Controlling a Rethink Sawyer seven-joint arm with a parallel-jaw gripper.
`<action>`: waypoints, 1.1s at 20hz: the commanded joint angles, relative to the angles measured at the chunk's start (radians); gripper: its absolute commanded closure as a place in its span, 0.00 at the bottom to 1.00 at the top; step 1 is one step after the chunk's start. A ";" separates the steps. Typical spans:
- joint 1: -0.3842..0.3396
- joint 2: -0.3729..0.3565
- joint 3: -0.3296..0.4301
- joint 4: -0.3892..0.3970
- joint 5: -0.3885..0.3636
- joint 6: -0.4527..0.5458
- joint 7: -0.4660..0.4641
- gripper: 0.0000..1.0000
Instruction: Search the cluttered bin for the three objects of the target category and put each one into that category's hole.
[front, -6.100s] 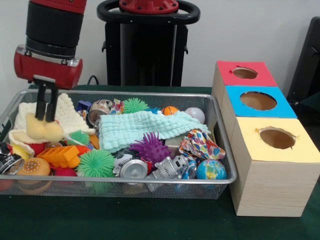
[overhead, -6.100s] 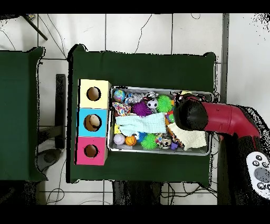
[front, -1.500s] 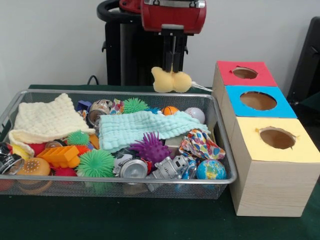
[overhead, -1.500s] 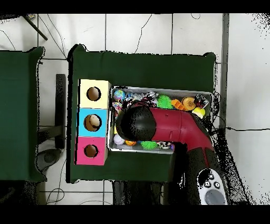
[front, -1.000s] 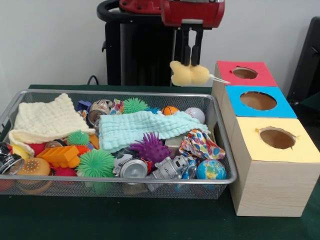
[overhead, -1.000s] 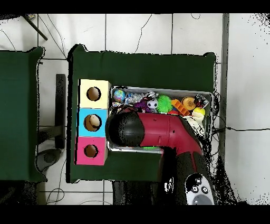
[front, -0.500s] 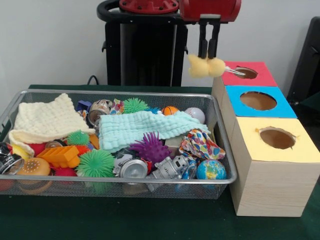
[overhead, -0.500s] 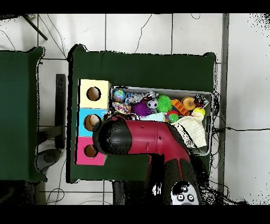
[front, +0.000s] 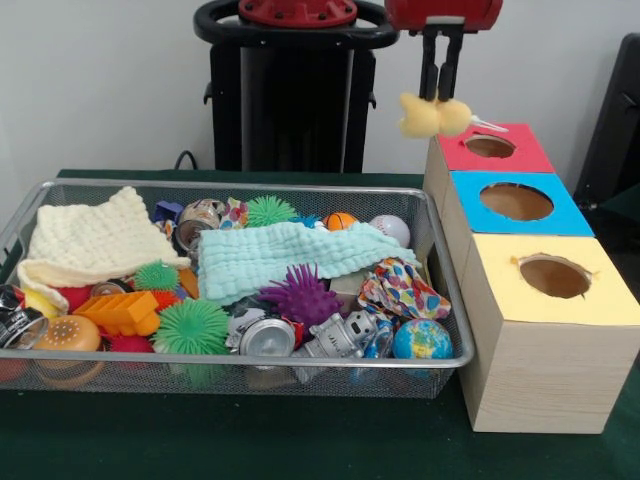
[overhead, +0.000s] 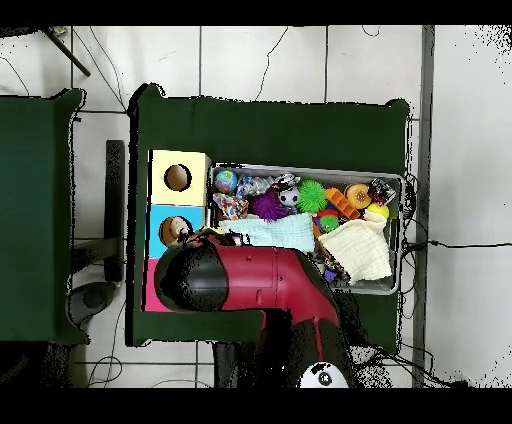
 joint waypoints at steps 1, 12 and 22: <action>0.029 -0.006 -0.020 0.073 0.051 0.057 0.210 1.00; 0.135 0.032 -0.080 0.035 0.054 0.060 0.257 1.00; 0.171 0.053 -0.102 0.042 0.078 0.034 0.236 1.00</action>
